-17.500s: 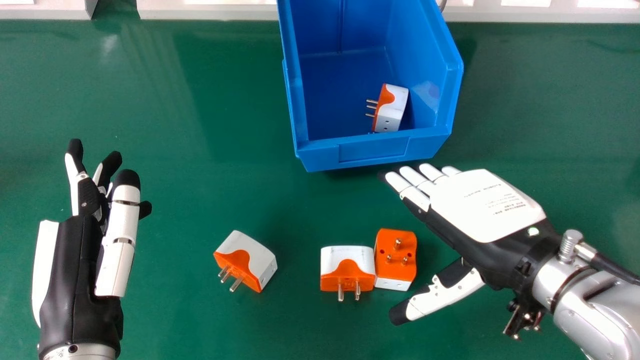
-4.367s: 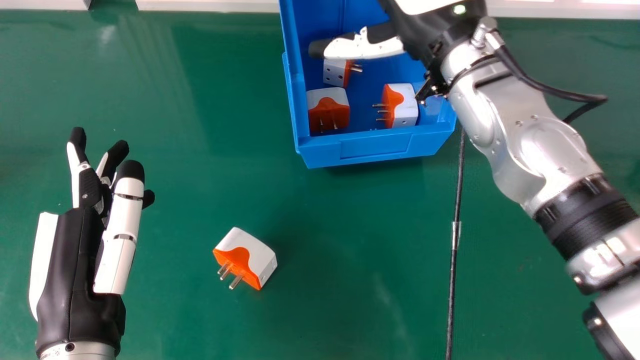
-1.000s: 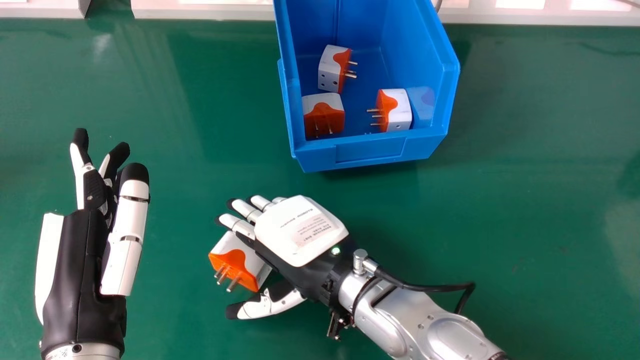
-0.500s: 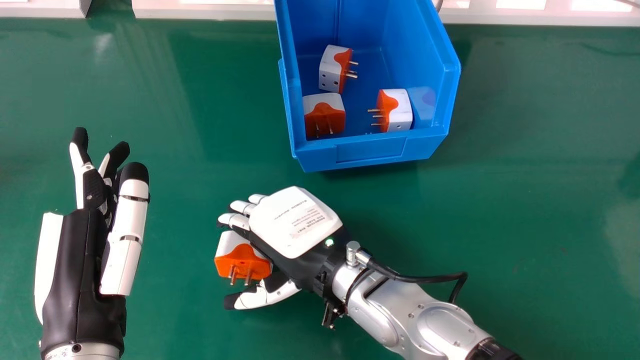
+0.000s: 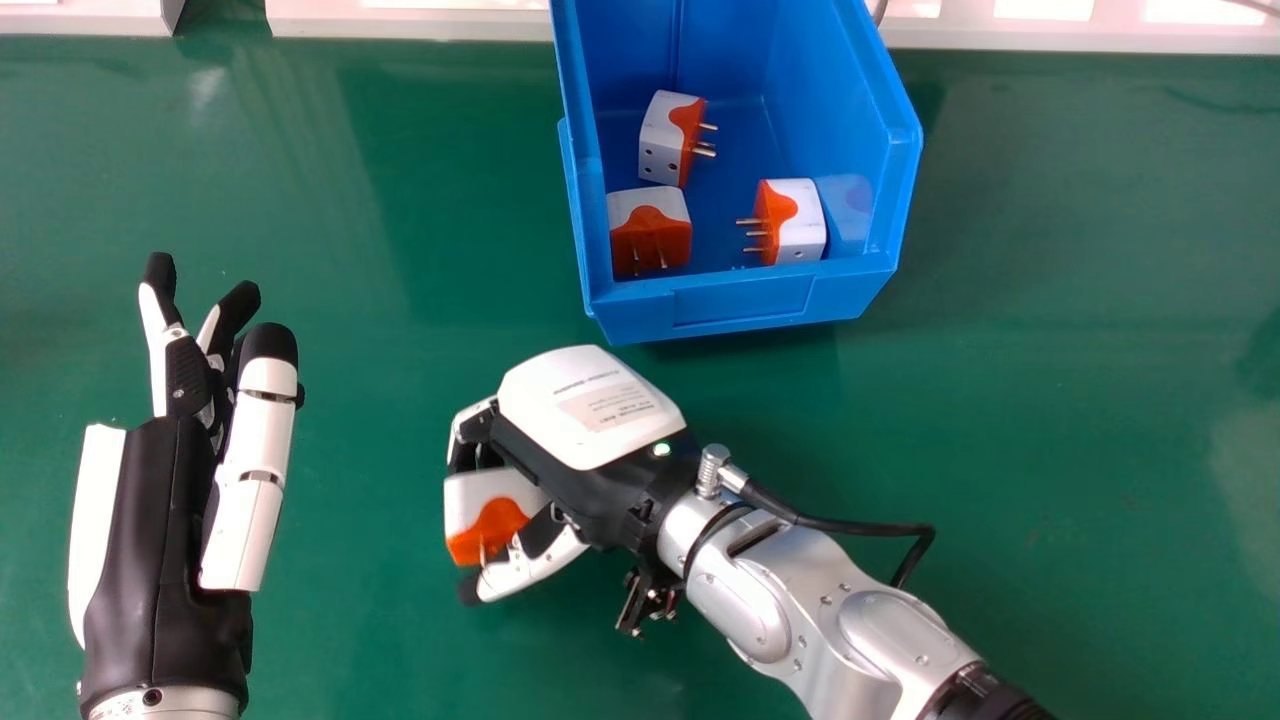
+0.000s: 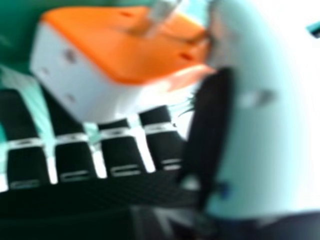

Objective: Pick all objects and put in blue box

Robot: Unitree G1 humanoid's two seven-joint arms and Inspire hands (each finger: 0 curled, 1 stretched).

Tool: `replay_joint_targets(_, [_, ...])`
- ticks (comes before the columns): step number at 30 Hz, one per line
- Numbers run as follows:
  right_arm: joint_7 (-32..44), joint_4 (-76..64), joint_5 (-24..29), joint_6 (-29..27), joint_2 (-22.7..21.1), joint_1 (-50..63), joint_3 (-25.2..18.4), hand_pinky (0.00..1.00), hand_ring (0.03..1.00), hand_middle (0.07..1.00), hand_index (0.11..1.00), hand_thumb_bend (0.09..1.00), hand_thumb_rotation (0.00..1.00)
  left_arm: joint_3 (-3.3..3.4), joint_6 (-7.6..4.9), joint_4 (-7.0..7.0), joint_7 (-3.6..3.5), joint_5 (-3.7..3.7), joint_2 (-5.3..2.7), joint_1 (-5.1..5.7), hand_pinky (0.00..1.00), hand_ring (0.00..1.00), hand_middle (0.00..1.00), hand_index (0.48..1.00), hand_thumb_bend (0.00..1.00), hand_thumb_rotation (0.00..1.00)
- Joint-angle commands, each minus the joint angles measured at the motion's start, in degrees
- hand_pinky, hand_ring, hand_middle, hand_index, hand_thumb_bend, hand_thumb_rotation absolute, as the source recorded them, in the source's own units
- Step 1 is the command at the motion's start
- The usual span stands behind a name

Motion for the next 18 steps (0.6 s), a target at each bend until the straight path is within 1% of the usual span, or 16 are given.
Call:
replay_joint_targets(1, [0.93,-0.27,-0.23,0.80,-0.62,1.43,0.54,0.07,0.117,0.206,0.493,0.496,0.11,0.23,-0.41,-1.98,-0.03,0.18,0.00,0.42,0.84,0.93,0.95,0.973,0.32,0.90])
replay_joint_targets(4, [0.33,-0.50,-0.32,0.73,-0.81,1.56,0.55,0.07,0.120,0.212,0.493,0.496,0.11,0.38,-0.28,-2.02,-0.09,0.09,0.07,0.39,0.84,0.93,0.95,0.973,0.32,0.91])
replay_joint_targets(8, [0.36,-1.16,-0.03,0.54,-1.17,1.88,0.38,0.07,0.120,0.211,0.493,0.496,0.11,0.26,-0.17,-2.28,-0.10,0.17,0.02,0.58,0.83,0.93,0.95,0.973,0.32,0.91])
replay_joint_targets(13, [1.47,-2.42,-0.14,1.21,-1.57,2.05,0.28,0.07,0.119,0.215,0.492,0.496,0.11,0.35,-0.18,-2.35,-0.25,0.07,0.12,0.73,0.83,0.93,0.95,0.972,0.32,0.90])
replay_joint_targets(14, [1.69,-2.87,-0.13,1.32,-1.73,2.15,0.23,0.08,0.128,0.269,0.492,0.501,0.09,0.32,-0.11,-2.39,-0.25,0.10,0.12,0.72,0.83,0.93,0.95,0.972,0.32,0.90])
replay_joint_targets(15, [1.83,-3.20,-0.13,1.39,-1.84,2.24,0.19,0.09,0.141,0.367,0.491,0.510,0.05,0.29,-0.06,-2.42,-0.25,0.12,0.11,0.71,0.82,0.93,0.95,0.972,0.32,0.90])
replay_joint_targets(16, [1.89,-3.68,-0.20,1.46,-2.02,2.41,0.16,0.09,0.147,0.404,0.491,0.513,0.03,0.32,-0.08,-2.39,-0.26,0.10,0.12,0.71,0.82,0.93,0.95,0.972,0.32,0.90])
replay_joint_targets(18, [1.58,-5.19,-0.37,1.38,-2.58,3.10,-0.01,0.11,0.158,0.442,0.490,0.517,0.01,0.33,-0.08,-2.36,-0.28,0.05,0.11,0.71,0.82,0.93,0.95,0.972,0.32,0.90])
